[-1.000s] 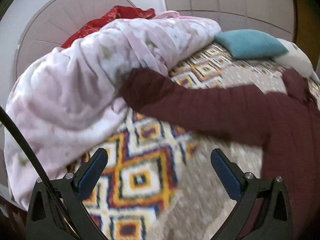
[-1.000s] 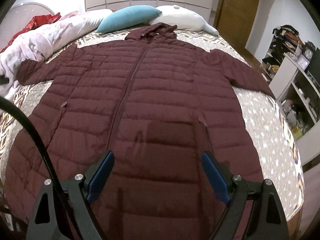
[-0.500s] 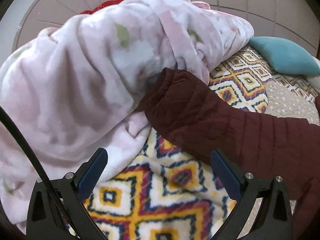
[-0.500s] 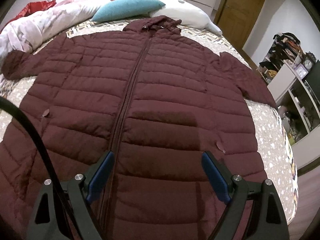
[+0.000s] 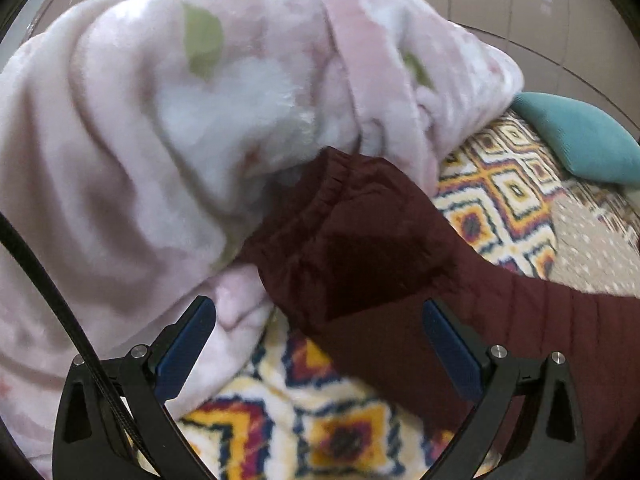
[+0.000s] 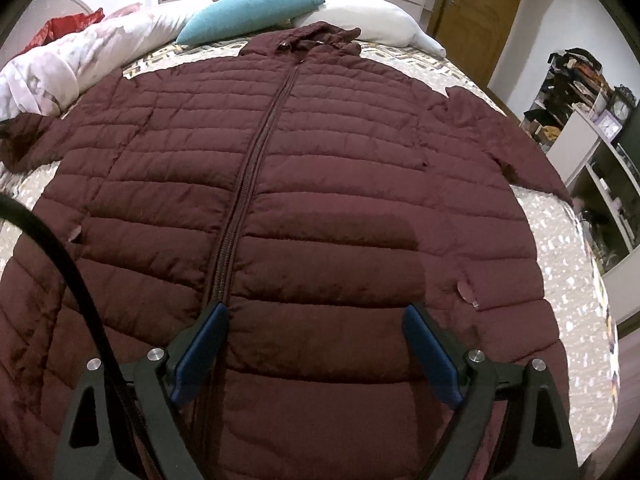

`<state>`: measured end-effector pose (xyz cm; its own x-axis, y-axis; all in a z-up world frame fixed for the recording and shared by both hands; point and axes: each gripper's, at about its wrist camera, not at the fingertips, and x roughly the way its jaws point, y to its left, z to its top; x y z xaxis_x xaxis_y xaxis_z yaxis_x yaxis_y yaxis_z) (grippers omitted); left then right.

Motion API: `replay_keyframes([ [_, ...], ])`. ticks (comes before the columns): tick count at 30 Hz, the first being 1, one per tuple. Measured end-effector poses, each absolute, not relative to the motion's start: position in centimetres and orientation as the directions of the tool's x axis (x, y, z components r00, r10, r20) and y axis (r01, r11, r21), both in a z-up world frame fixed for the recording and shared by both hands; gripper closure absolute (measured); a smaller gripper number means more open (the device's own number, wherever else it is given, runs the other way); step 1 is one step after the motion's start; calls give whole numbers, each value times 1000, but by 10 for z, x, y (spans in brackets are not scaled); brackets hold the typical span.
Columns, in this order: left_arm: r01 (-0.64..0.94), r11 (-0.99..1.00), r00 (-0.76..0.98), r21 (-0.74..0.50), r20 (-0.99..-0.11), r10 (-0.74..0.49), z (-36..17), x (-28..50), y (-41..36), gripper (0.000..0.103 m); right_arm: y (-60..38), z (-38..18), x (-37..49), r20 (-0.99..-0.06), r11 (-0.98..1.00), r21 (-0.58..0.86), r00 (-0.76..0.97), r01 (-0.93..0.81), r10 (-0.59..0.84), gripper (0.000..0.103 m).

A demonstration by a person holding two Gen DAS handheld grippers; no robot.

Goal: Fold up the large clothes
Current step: 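Close the left gripper on the sleeve cuff, then carry the sleeve across the jacket body with the left gripper and release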

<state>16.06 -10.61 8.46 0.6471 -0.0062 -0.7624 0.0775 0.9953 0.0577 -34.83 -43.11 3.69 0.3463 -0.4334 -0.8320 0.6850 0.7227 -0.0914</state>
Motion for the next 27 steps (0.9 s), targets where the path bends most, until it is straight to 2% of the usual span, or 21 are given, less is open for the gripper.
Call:
replay_keyframes([
  [8, -13, 992, 652, 126, -751, 104, 72, 189, -90, 0, -435, 30, -351, -833, 718, -56, 364, 694, -416, 4],
  [10, -11, 990, 643, 143, -757, 116, 68, 196, -88, 4, -435, 28, -350, -832, 720, -52, 368, 692, -414, 2],
  [11, -3, 990, 637, 142, -762, 112, 66, 199, -88, 9, -434, 27, -350, -832, 721, -53, 369, 691, -414, 1],
  [13, 27, 993, 616, 116, -784, 74, 62, 203, -89, 35, -433, 25, -349, -831, 721, -62, 365, 690, -420, 0],
  [14, 40, 994, 597, 105, -800, 60, 60, 205, -90, 67, -434, 25, -349, -830, 722, -63, 366, 689, -421, 0],
  [15, 44, 993, 573, 109, -817, 65, 57, 206, -93, 88, -434, 25, -349, -830, 723, -62, 367, 688, -421, 0],
  [19, 61, 982, 620, 180, -778, 104, 66, 187, -110, 91, -434, 23, -350, -827, 724, -58, 373, 688, -420, 0],
  [27, 215, 966, 702, 140, -711, -53, 133, 100, -149, 94, -432, 25, -350, -823, 723, -71, 369, 687, -432, 0],
])
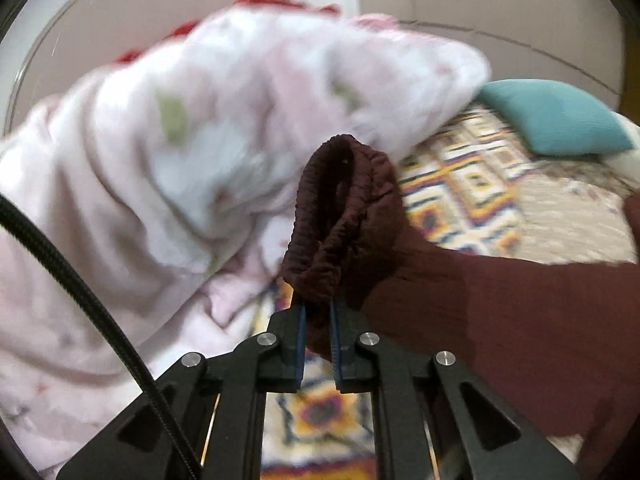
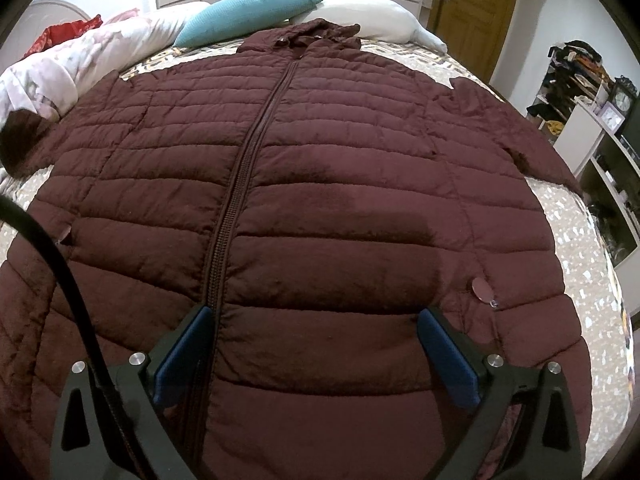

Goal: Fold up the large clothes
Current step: 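Carry the sleeve across the jacket body with the left gripper and release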

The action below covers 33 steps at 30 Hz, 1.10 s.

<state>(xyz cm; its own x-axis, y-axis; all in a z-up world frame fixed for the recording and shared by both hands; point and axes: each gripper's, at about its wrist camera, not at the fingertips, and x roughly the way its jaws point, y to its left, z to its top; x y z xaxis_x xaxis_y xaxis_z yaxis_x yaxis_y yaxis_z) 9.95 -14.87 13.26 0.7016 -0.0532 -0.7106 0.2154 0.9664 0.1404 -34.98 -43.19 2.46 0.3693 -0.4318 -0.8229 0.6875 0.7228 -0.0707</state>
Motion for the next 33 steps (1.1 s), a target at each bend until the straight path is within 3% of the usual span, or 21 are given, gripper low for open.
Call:
replay_keyframes([
  [9, 451, 887, 710, 93, -640, -294, 213, -30, -221, 94, -422, 61, -379, -767, 709, -105, 397, 698, -505, 5],
  [15, 614, 788, 620, 48, -646, -445, 229, -119, -291, 95, -436, 80, -419, -752, 649, -114, 362, 753, -552, 5],
  [22, 741, 671, 478, 6, -708, -521, 194, -204, -384, 95, -452, 92, -467, -737, 581, -108, 327, 807, -592, 5],
  [29, 809, 587, 383, 24, -780, -495, 129, -262, -448, 94, -465, 92, -499, -739, 538, -103, 298, 837, -604, 5],
  [33, 816, 578, 352, 27, -816, -458, 102, -284, -463, 84, -470, 90, -507, -744, 528, -95, 292, 844, -601, 5],
])
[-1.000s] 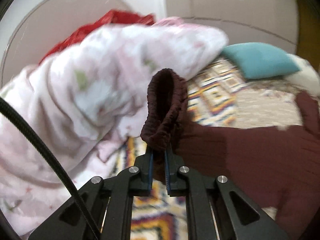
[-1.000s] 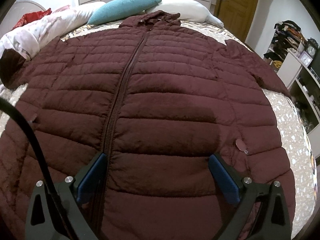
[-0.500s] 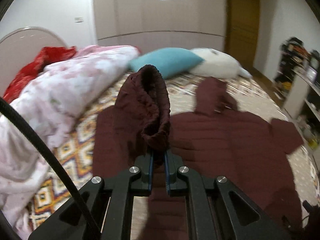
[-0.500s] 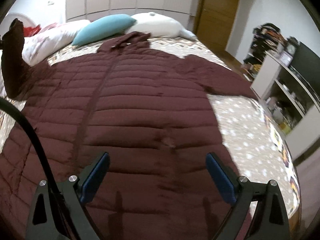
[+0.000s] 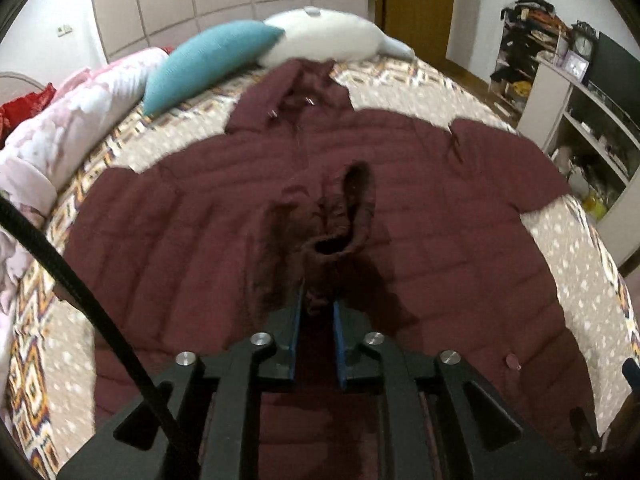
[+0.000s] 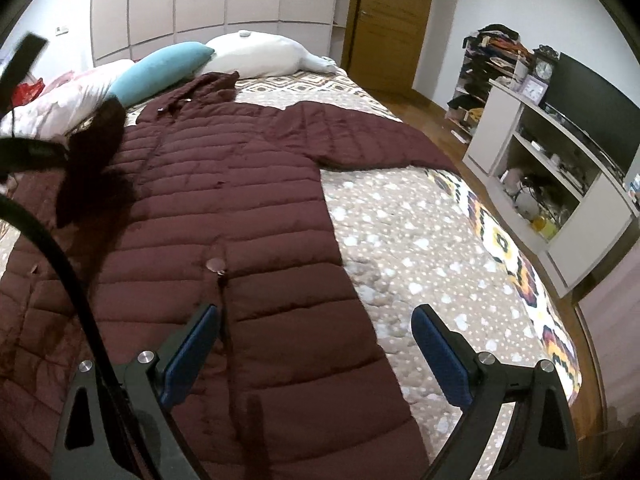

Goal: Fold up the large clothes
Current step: 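Carry the sleeve across the jacket body with the left gripper and release, then move the right gripper to the cuff of the other sleeve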

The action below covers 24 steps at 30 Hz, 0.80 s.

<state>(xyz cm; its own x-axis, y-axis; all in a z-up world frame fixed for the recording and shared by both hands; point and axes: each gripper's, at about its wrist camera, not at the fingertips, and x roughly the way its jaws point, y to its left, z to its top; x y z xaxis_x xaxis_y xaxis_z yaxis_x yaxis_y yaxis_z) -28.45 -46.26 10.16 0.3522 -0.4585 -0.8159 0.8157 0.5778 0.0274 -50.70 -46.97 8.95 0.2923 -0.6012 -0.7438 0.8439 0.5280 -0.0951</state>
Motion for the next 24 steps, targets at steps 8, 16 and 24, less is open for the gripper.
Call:
replay_keyframes([
  [8, 823, 565, 379, 56, -796, -472, 106, -309, -442, 53, -470, 88, -511, -744, 529, -92, 295, 844, -599, 5],
  [16, 785, 605, 496, 135, -722, -482, 129, -331, -391, 44, -454, 96, -505, -731, 551, -121, 302, 825, -612, 5],
  [24, 725, 664, 581, 183, -681, -447, 139, -339, -337, 41, -435, 108, -497, -715, 573, -149, 313, 806, -626, 5],
])
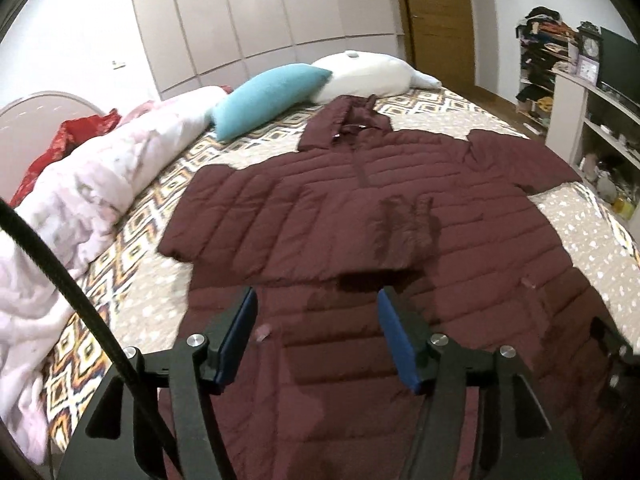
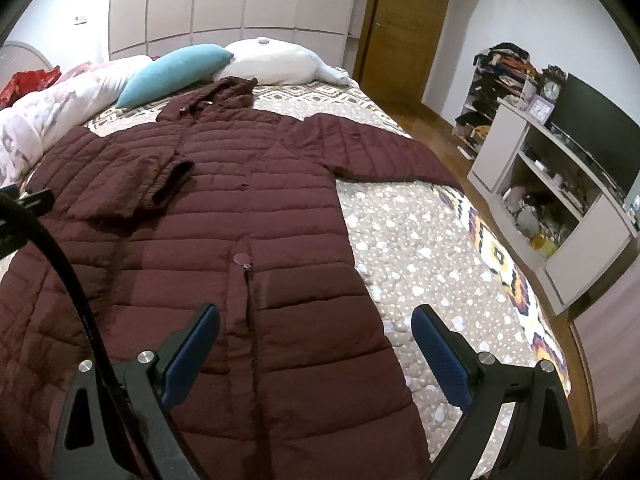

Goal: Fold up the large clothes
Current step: 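Move the right gripper to the cuff of the other sleeve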

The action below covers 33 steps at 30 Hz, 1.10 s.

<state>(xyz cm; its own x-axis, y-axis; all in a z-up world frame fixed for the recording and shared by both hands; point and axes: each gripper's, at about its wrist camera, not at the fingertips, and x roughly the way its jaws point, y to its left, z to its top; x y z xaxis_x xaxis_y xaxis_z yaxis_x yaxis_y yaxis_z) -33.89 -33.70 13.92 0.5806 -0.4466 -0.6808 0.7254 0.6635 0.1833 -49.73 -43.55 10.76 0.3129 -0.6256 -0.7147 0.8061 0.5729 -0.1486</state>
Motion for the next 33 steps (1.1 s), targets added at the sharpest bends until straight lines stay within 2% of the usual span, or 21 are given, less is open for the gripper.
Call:
replay_keyframes([
  [9, 679, 725, 569, 116, -707, -420, 140, -339, -287, 39, -416, 118, -486, -707, 601, -162, 334, 782, -624, 4],
  [18, 603, 795, 566, 62, -736, -371, 131, -326, -248, 37, -438, 120, -453, -739, 669, -2, 450, 743, -501, 5],
  [23, 577, 814, 569, 68, -748, -341, 122, -313, -240, 37, -448, 116, -427, -746, 691, 7, 464, 723, -478, 12],
  [33, 555, 829, 556, 68, -772, -308, 100, -293, -238, 37, -482, 115, -408, -752, 693, 153, 538, 705, -381, 13],
])
